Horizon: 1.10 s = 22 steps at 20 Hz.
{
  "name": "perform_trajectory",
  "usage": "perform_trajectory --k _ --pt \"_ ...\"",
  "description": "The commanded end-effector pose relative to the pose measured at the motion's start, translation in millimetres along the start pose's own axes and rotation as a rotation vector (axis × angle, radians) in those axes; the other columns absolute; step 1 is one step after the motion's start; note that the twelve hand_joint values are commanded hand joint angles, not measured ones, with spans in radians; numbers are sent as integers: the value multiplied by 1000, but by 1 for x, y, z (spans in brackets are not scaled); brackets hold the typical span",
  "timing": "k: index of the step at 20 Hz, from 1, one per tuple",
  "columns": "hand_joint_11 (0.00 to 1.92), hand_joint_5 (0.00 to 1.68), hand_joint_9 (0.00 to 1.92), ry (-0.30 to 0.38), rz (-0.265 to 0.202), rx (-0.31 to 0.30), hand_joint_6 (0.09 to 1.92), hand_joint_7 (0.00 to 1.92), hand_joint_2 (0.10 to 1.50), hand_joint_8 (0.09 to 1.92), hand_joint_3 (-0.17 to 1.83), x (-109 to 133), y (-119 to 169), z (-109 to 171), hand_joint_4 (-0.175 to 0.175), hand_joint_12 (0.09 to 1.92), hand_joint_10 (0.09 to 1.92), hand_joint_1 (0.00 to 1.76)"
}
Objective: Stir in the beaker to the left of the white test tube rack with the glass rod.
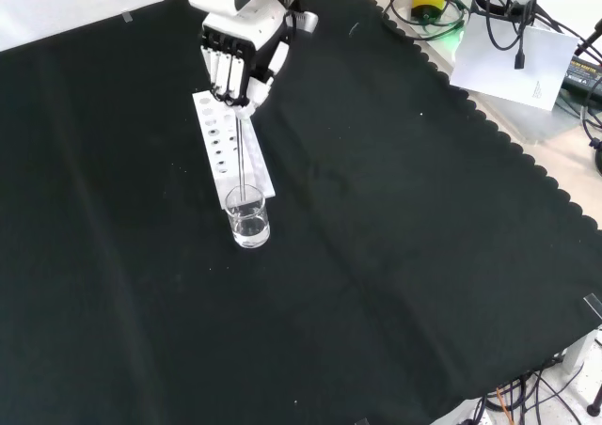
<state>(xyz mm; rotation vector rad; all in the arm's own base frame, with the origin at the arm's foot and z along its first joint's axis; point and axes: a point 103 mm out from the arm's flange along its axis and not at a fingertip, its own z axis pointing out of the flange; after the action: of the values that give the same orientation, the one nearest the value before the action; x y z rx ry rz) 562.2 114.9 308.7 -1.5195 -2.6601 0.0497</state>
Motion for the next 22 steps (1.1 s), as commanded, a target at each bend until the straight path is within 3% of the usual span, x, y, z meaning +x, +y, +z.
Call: perform_trajectory --k 1,22 --pt "1528 982 1109 1 -5 16 616 862 1100 1275 0 -7 10 16 -175 748 1092 1396" --pt "1527 983 1110 -11 -22 58 615 864 1099 1272 0 8 26 50 -175 750 1090 1396"
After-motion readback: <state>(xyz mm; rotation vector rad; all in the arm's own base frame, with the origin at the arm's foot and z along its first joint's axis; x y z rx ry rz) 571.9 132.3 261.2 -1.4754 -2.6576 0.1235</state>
